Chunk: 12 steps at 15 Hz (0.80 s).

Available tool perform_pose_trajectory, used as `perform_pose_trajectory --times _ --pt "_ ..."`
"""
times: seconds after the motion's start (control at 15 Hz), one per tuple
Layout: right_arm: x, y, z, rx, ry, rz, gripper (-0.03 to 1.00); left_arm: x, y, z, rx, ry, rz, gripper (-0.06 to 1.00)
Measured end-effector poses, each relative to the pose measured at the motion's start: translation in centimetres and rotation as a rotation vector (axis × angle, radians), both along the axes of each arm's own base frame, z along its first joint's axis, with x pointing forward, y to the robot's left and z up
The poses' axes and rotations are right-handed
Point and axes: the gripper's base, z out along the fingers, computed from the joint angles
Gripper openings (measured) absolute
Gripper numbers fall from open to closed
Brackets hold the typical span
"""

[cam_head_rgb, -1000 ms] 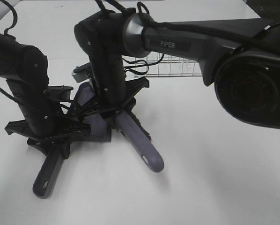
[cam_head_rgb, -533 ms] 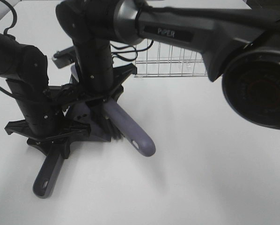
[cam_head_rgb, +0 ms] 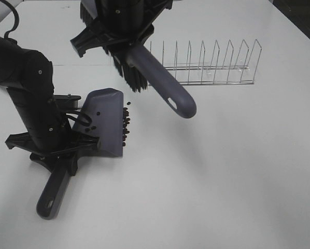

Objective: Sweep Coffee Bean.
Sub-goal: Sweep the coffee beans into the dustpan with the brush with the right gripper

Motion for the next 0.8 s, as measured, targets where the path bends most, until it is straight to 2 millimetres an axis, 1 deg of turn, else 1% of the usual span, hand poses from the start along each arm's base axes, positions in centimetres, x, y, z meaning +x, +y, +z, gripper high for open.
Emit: perform_pose_trajectory --times 0.13,0.27,0.33,0.4,0.47,0.53,0.6,0.8 --pt "1.7 -2.5 0.8 0.006 -0.010 -0.051 0.30 0.0 0.0 0.0 0.000 0.000 0.000 0.34" --pt "3.1 -5.9 0.7 -0.002 0.018 -0.126 0.30 0.0 0.0 0.0 0.000 0.000 0.000 0.35" --pt "3.7 -7.6 0.3 -0.007 0.045 -0.163 0.30 0.0 0.0 0.0 0.000 0.000 0.000 0.34" --pt "4.2 -10.3 -1.5 -0.003 0.138 -0.226 0.30 0.0 0.0 0.0 0.000 0.000 0.000 0.34" --pt "3.9 -10.7 -2.9 -0.011 0.198 -0.241 0.30 0.0 0.0 0.0 0.001 0.000 -0.001 0.34" --pt "3.6 -10.6 -4.3 -0.019 0.245 -0.246 0.30 0.0 0.0 0.0 0.004 0.001 -0.002 0.34" --pt "3.5 -10.2 -5.1 -0.019 0.267 -0.251 0.30 0.0 0.1 0.0 0.007 0.000 -0.001 0.34" --pt "3.4 -8.5 -9.4 -0.059 0.344 -0.261 0.30 0.0 0.4 0.0 0.050 0.005 0.004 0.34"
